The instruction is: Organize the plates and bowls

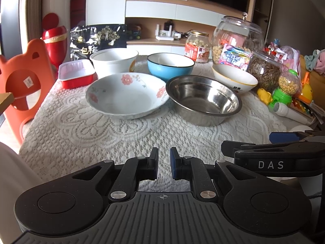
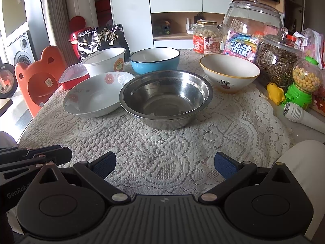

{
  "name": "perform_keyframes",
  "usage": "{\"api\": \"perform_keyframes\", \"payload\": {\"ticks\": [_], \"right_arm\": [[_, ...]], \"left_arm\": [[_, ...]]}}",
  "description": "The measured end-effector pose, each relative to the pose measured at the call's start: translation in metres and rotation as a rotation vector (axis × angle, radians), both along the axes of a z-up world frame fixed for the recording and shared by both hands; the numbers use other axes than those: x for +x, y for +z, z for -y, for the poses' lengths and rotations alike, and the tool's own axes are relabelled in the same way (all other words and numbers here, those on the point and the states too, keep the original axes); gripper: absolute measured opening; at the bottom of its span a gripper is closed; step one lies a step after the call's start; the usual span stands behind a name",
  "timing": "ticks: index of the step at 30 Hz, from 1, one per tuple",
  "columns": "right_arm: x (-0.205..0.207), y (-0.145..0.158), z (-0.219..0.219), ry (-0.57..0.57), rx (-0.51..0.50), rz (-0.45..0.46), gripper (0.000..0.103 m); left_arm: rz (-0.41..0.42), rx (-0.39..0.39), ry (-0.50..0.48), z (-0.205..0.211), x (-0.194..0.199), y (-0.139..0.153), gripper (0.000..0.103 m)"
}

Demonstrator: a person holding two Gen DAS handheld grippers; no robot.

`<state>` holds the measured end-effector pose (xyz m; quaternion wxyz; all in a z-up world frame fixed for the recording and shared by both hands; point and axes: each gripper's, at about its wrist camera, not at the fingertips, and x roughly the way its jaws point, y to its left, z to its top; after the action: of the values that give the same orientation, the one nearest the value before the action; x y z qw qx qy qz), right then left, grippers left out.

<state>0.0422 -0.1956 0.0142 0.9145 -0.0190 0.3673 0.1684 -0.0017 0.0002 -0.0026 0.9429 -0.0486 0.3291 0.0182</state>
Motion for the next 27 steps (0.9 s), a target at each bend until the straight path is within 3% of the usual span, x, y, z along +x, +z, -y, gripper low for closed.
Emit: {"api": "perform_keyframes", "payload": {"ticks": [27], "right_arm": [[0.0003,0.0008,-0.0011,0.003,0.005,-0.004,0.103]], "left_arm": [[-0.002,-0.001,0.001,-0.0015,-0.0008,-0.0002,0.015]]}}
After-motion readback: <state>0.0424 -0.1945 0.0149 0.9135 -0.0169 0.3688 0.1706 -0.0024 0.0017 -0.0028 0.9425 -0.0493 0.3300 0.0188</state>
